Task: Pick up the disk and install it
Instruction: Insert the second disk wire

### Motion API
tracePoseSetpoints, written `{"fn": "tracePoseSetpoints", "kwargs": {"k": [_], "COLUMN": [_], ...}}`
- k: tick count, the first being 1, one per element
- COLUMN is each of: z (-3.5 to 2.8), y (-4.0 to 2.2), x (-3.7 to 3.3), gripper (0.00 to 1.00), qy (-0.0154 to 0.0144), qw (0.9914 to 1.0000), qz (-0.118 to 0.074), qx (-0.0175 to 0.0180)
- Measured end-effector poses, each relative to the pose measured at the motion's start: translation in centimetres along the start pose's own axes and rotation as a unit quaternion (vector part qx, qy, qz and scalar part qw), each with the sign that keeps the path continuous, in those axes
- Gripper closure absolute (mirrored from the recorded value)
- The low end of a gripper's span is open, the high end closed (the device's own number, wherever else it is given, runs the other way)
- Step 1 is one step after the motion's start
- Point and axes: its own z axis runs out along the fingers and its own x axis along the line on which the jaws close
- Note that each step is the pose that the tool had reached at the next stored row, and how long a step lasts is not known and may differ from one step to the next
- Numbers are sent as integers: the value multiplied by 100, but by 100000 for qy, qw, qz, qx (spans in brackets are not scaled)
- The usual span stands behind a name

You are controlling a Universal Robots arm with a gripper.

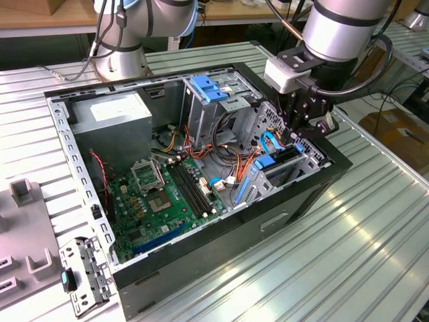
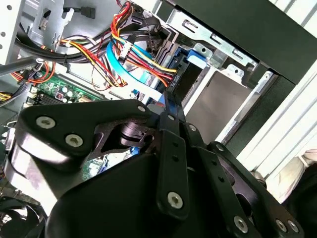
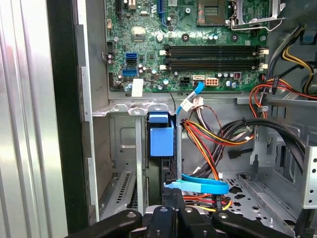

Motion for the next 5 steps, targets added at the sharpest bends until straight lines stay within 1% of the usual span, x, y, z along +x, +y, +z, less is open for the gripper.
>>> {"fn": "tracePoseSetpoints", "kwargs": {"k": [5], "z": [0], "y": [0], "x": [-1], "gripper": [89], "qy": [3], "qw": [100000], "qz": [2], "qx": [0]}}
